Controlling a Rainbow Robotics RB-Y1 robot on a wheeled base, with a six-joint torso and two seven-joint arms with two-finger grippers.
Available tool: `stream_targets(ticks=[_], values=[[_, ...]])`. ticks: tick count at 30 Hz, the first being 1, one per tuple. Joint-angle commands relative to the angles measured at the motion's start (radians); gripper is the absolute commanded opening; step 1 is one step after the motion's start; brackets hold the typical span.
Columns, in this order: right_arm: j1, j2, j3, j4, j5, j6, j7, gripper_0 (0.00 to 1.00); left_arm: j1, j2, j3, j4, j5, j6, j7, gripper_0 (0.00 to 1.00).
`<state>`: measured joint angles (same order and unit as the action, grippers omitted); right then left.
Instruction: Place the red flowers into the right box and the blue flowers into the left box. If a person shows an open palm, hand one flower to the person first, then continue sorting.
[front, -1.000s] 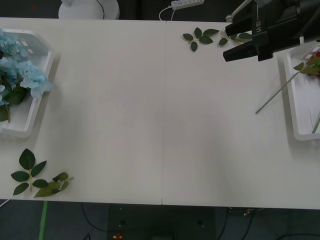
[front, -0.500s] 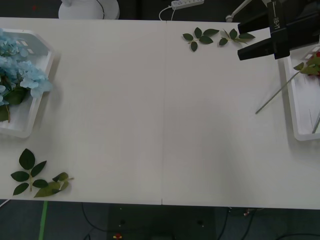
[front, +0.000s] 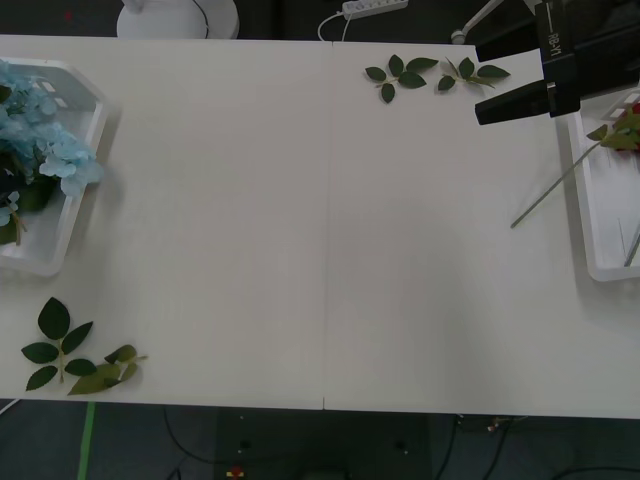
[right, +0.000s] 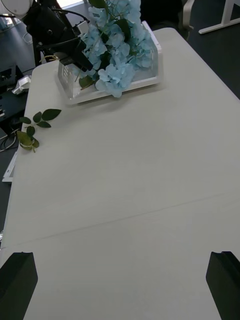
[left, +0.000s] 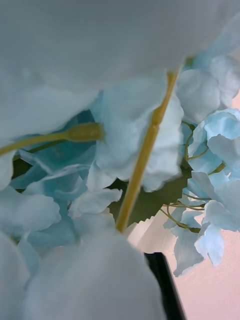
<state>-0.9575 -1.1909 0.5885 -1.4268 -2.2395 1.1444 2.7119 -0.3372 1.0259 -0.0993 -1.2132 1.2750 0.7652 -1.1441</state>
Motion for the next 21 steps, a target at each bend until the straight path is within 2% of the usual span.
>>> stream_targets(ticks=[1,2,10,15,21], values=[[0.005,-0.044,-0.003,0.005,-0.006,-0.009,-0.007,1.0,0.021,0.031,0.059,0.003,0.004,-0.014,-0.043,0.9],[0.005,-0.042,-0.003,0.003,-0.006,-0.011,-0.007,1.0,0.027,0.031,0.084,0.003,0.023,-0.014,-0.046,1.0],[0.006,-0.044,-0.001,0.006,-0.003,-0.009,-0.007,1.0,0.081,0.043,0.208,-0.039,0.139,0.022,-0.069,1.0],[0.006,-0.044,-0.001,0.006,-0.003,-0.009,-0.007,1.0,0.15,0.071,0.368,-0.117,0.167,0.172,-0.079,1.0],[0.006,-0.044,-0.001,0.006,-0.003,-0.009,-0.007,1.0,0.284,0.094,0.587,-0.241,0.284,0.362,-0.089,1.0]])
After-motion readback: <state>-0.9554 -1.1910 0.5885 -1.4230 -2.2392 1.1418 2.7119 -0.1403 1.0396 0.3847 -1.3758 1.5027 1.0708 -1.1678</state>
